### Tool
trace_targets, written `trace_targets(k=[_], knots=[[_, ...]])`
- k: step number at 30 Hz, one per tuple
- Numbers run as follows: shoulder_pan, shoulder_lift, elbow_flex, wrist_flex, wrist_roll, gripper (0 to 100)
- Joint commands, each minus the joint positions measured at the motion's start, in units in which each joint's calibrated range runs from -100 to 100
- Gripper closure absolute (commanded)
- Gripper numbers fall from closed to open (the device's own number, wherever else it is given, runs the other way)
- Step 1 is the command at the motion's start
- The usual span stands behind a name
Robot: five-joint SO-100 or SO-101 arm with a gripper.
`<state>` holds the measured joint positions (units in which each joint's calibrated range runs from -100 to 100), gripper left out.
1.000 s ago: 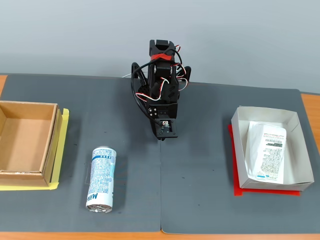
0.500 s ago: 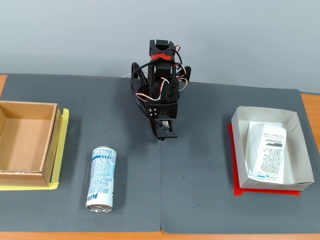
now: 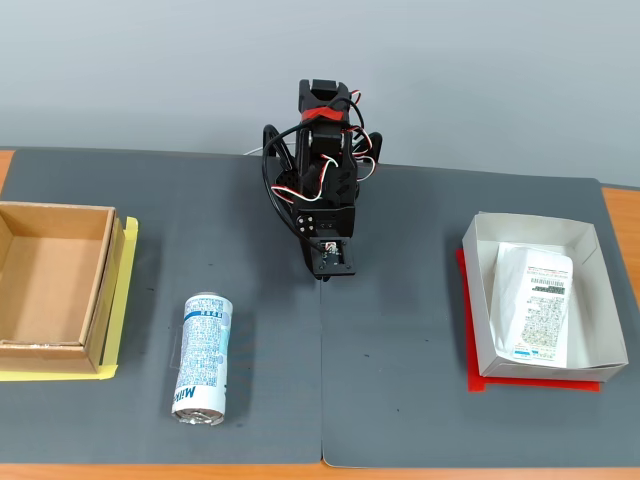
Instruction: Pick the can and put it in the brown box
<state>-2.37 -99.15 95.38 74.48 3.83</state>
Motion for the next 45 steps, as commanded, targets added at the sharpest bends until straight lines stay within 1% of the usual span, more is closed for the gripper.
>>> trace_targets(k=[1,21,27,31,38,45], knots=[[0.09,-0.34,-3.16,-0.07,-0.13,99],[0.58,-0.25,-3.43,-0.07,0.02,99],[0.66,1.1,-8.14,-0.15,2.94,99],[0.74,7.46,-16.28,-0.24,3.15,99],[1.8,25.25,-32.3,-0.41,3.1,99],[8.21,42.1,-45.42,-8.13,3.1,99]])
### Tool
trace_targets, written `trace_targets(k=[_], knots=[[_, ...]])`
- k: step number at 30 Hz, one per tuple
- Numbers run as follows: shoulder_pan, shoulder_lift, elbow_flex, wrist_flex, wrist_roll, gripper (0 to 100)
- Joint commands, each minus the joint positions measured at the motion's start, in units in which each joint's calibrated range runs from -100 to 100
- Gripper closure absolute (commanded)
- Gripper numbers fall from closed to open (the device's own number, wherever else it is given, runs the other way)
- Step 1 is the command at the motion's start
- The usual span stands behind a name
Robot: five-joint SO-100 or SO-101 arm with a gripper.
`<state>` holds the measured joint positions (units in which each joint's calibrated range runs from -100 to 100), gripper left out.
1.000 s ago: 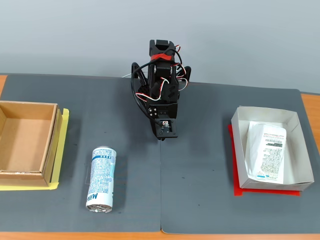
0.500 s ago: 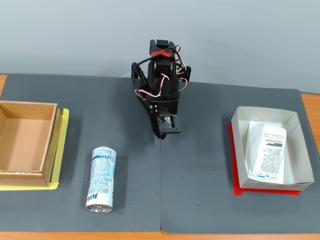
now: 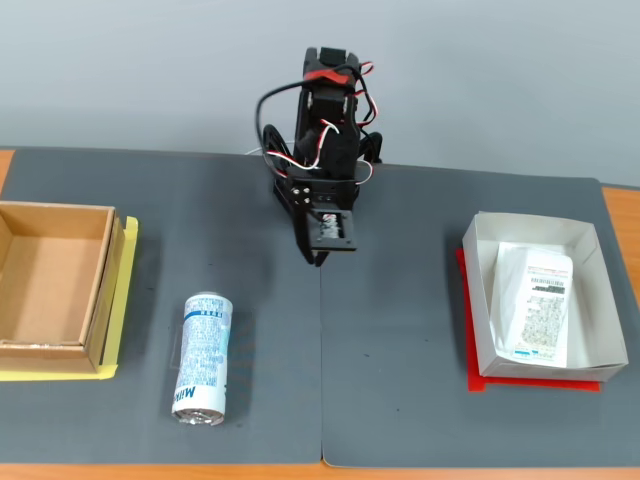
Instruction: Pick the can and put it in the brown box
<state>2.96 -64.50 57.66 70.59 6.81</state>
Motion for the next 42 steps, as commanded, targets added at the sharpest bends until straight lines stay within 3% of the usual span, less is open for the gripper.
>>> trace_targets(k=[1,6,17,24,27,34,37,42], knots=[[3.62,9.56,-9.34,-5.54,0.17,99],[6.71,19.47,-17.48,-10.83,1.06,99],[12.72,41.33,-35.67,-11.0,12.36,98],[15.97,52.09,-44.9,-10.92,12.99,98],[16.3,54.29,-45.44,-10.83,12.99,90],[15.97,57.68,-44.36,-10.74,12.57,57],[15.0,59.88,-44.45,-10.83,12.57,53],[14.75,62.76,-44.54,-11.61,12.52,55]])
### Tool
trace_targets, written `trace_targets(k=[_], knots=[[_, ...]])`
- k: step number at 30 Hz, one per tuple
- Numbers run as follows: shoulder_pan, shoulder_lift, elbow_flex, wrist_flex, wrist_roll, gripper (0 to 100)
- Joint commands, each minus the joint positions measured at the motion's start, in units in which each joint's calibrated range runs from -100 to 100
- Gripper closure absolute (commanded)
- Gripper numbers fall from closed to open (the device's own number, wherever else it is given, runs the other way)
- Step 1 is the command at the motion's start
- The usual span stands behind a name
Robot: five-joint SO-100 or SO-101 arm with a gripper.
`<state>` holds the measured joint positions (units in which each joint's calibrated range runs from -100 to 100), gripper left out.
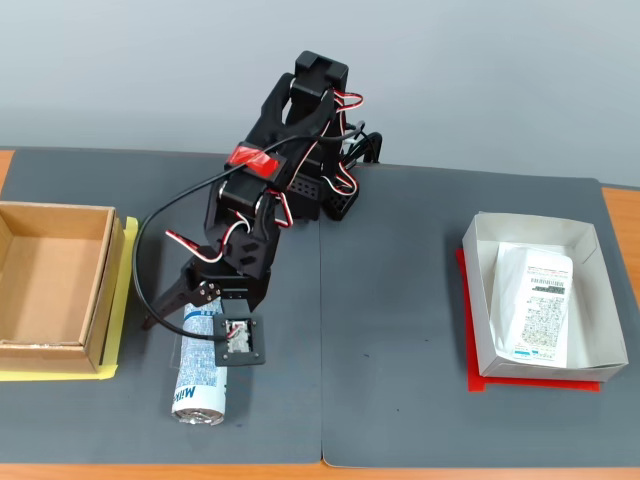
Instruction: Pick the can and put it in the brown box
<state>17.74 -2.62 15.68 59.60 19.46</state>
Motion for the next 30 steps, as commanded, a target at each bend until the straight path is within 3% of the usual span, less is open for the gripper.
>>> trace_targets(k=[1,30], knots=[[-0.03,1.31,-2.56,-0.63,-0.13,55],[-1.98,11.13,-2.47,-6.26,-4.98,55]])
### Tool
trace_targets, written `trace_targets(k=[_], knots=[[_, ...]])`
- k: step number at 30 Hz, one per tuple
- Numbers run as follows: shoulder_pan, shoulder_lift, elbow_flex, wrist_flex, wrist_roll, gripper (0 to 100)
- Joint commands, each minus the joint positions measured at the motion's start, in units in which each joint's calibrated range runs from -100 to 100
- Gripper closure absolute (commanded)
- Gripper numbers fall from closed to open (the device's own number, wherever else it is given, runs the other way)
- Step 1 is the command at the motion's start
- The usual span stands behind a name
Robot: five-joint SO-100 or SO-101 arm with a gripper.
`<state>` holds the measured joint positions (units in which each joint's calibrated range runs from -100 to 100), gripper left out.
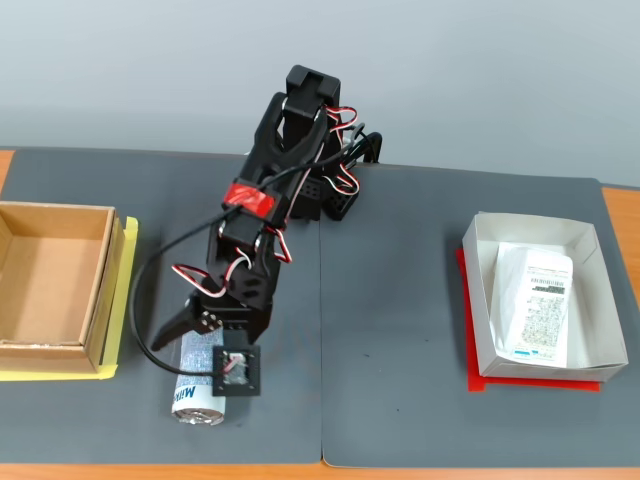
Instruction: Pick the can and put it in the brown box
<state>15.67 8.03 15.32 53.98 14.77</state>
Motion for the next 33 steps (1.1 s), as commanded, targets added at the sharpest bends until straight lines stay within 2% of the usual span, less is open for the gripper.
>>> trace_targets(k=[1,33], knots=[[0.09,0.91,-2.11,-0.64,-0.29,55],[2.28,6.07,-0.93,-4.11,0.18,56]])
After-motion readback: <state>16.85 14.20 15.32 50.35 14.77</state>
